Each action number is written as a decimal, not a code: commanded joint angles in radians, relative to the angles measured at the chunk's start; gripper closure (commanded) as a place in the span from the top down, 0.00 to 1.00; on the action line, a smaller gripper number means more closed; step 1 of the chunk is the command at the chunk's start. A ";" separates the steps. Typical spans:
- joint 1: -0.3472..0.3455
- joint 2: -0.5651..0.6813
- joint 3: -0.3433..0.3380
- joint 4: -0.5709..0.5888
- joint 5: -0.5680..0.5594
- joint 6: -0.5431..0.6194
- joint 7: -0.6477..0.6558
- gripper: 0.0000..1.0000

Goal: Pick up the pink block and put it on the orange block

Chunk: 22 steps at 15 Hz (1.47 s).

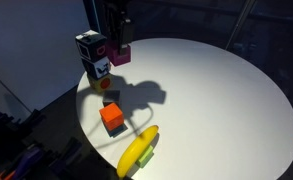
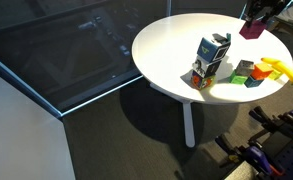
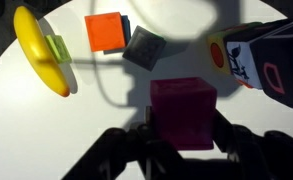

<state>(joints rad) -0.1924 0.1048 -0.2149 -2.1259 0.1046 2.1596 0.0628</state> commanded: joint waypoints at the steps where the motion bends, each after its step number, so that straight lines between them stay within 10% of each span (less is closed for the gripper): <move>1: -0.004 -0.058 0.000 -0.067 -0.028 0.044 0.024 0.31; 22: -0.011 -0.026 -0.012 -0.197 -0.089 0.196 0.037 0.31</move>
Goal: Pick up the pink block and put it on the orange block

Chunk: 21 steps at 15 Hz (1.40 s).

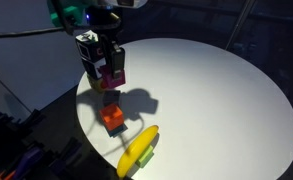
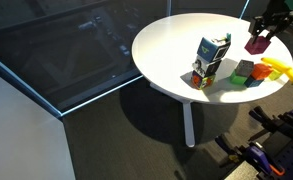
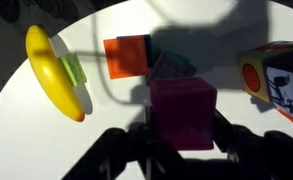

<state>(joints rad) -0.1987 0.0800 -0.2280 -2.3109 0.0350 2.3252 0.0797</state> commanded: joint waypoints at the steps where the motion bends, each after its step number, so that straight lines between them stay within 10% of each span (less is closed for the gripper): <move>1: -0.004 0.000 0.002 -0.014 -0.021 0.035 0.021 0.31; 5: -0.004 0.002 0.001 -0.017 -0.020 0.038 0.020 0.31; 6: -0.005 0.010 0.005 -0.005 -0.001 0.019 0.001 0.56; 15: -0.005 0.013 0.005 -0.006 -0.001 0.020 0.001 0.56; 16: -0.004 0.013 0.005 -0.007 -0.003 0.021 0.002 0.31; 21: 0.000 0.018 0.006 -0.015 -0.015 0.029 0.016 0.31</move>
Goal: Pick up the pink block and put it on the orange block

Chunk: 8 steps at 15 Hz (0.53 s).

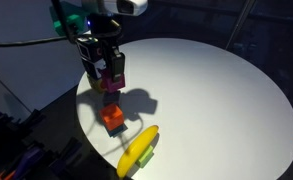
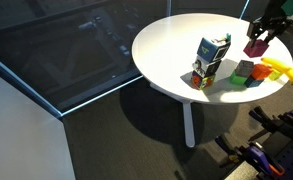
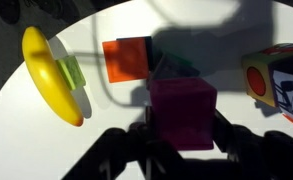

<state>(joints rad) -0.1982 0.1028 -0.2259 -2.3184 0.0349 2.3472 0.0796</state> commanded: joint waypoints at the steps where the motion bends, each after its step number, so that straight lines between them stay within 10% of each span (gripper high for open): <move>1: 0.000 -0.005 0.004 -0.009 -0.017 0.008 0.018 0.31; 8: 0.000 -0.012 -0.003 -0.042 -0.067 0.014 0.035 0.31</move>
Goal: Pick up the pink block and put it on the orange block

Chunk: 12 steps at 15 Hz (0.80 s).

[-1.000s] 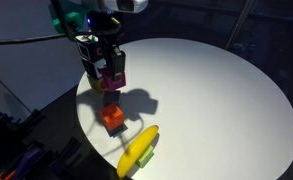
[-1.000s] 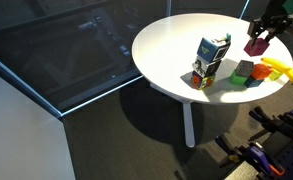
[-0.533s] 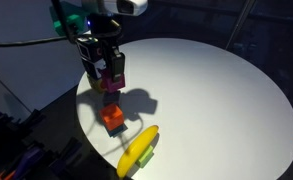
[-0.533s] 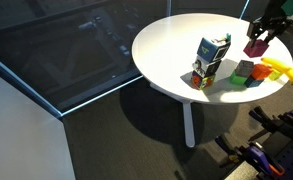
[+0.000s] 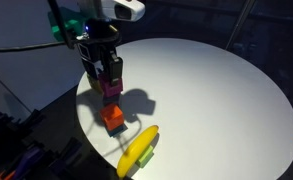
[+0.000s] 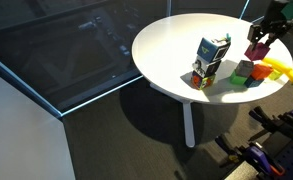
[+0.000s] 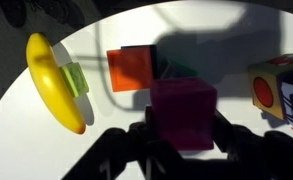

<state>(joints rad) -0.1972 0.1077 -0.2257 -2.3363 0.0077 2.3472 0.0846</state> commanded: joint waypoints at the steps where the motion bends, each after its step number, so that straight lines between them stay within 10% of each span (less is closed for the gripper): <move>1: -0.002 -0.017 -0.004 -0.028 -0.049 0.014 0.034 0.31; 12: -0.011 -0.005 -0.025 -0.065 -0.064 0.075 0.095 0.31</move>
<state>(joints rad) -0.2013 0.1085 -0.2451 -2.3855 -0.0431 2.3863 0.1303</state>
